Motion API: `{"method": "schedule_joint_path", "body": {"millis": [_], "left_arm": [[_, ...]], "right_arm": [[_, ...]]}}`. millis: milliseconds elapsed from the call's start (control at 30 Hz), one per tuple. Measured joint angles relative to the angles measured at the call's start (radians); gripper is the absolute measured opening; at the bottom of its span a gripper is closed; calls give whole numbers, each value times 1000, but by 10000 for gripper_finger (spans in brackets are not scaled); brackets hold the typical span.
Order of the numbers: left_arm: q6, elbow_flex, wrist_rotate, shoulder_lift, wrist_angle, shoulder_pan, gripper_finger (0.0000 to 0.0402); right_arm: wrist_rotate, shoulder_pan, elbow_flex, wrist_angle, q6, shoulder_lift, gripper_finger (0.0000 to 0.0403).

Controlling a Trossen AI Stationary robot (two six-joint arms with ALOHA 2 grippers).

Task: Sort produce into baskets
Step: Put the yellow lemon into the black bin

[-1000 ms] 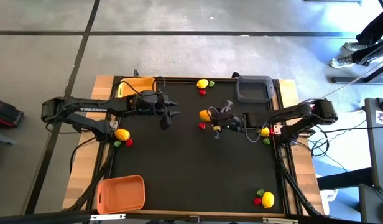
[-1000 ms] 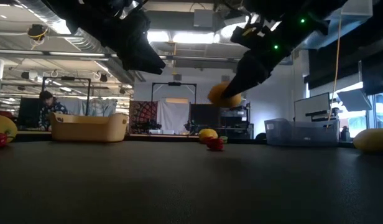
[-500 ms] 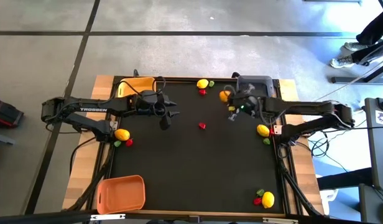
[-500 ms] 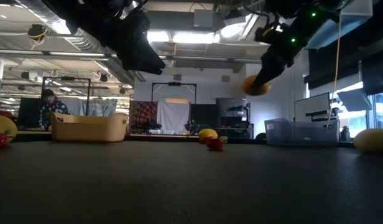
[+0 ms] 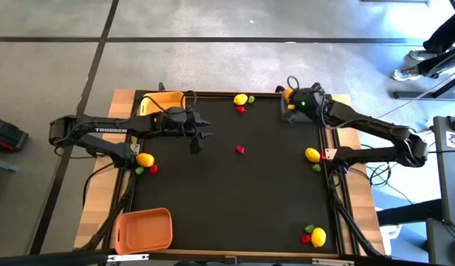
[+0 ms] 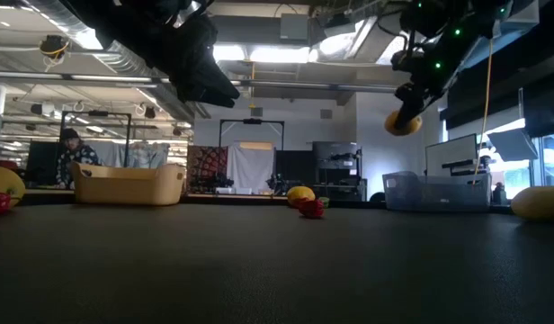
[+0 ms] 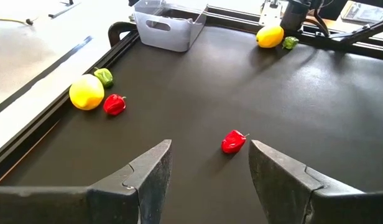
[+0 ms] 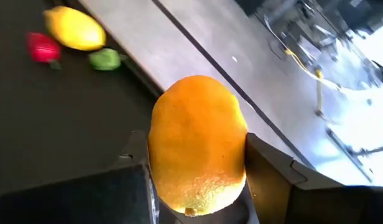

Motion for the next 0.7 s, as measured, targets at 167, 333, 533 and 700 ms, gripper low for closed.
{"method": "schedule_joint_path", "body": {"millis": [167, 333, 533, 700], "left_arm": [[-5, 0, 0, 0, 0, 0, 208], [-5, 0, 0, 0, -1, 0, 208], [-6, 0, 0, 0, 0, 0, 208], [-11, 0, 0, 0, 0, 0, 208]], "right_arm": [[-37, -98, 0, -1, 2, 2, 136], [-110, -189, 0, -6, 36, 2, 136], [-153, -278, 0, -6, 92, 2, 136], [-192, -341, -28, 20, 162, 2, 136]]}}
